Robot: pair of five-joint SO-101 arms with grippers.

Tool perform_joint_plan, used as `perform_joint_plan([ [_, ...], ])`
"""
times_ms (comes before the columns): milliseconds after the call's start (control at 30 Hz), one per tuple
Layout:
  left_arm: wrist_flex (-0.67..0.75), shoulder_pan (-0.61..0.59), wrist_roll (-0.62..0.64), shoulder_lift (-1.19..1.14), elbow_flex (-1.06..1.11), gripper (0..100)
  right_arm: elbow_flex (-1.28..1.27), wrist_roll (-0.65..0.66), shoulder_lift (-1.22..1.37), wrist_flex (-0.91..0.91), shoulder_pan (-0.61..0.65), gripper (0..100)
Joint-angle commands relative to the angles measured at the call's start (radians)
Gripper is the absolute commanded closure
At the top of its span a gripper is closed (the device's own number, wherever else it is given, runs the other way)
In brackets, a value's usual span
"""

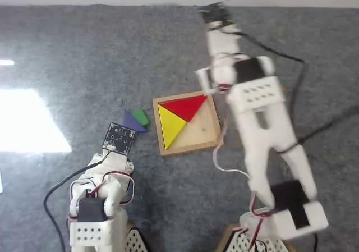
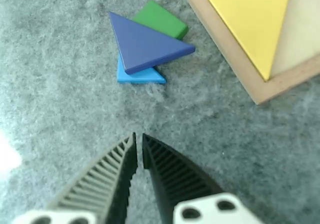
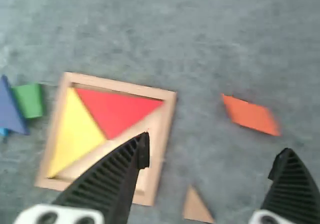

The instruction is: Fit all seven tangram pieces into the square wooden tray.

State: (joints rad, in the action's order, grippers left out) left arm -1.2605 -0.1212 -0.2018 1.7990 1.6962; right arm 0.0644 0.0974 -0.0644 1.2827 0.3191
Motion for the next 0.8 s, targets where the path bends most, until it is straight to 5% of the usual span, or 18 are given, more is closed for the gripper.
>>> perform_joint_plan([
  [0, -0.006, -0.003, 0.005, 0.020, -0.013, 98, -0.043, 0.103, -0.067, -0.074, -0.134, 61.9],
  [200, -0.006, -0.003, 0.005, 0.020, -0.013, 98, -0.081, 0.407, 0.140, -0.292, -0.283, 61.9],
  [500, -0.006, -0.003, 0.005, 0.020, -0.013, 98, -0.026, 0.951, 0.412, -0.295, -0.291, 61.7],
  [767, -0.006, -0.003, 0.005, 0.020, -0.013, 98, 0.054, 1.135, 0.527, -0.295, -0.317, 61.7],
])
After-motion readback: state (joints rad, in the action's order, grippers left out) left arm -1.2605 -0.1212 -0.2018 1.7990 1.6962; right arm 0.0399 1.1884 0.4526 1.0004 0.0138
